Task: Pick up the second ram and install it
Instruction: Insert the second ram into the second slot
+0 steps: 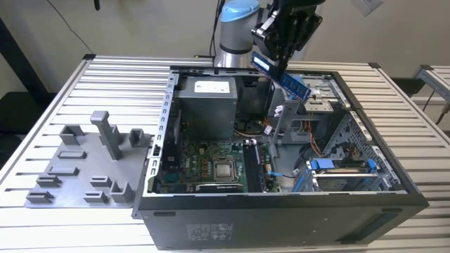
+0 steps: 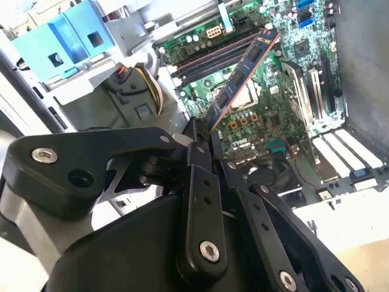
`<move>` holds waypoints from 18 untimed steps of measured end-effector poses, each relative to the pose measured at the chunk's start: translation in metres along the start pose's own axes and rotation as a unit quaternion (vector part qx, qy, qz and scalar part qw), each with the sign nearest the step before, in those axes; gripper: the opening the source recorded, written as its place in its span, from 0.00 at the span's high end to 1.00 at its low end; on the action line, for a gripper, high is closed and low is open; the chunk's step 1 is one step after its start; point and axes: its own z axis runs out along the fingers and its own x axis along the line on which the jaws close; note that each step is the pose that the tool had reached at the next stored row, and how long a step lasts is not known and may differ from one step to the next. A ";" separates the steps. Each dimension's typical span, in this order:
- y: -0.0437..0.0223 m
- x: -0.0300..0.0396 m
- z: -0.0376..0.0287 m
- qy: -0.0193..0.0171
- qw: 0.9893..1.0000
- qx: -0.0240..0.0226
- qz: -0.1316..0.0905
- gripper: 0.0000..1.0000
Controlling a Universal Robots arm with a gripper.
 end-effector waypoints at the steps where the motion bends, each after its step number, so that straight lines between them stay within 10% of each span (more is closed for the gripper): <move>1: 0.0000 0.0000 0.0000 0.000 1.000 0.000 0.007 0.86; 9: -0.0002 0.0001 0.0005 -0.002 0.998 0.001 0.061 0.86; 18: -0.0010 0.0006 0.0005 -0.003 0.993 0.003 0.116 0.86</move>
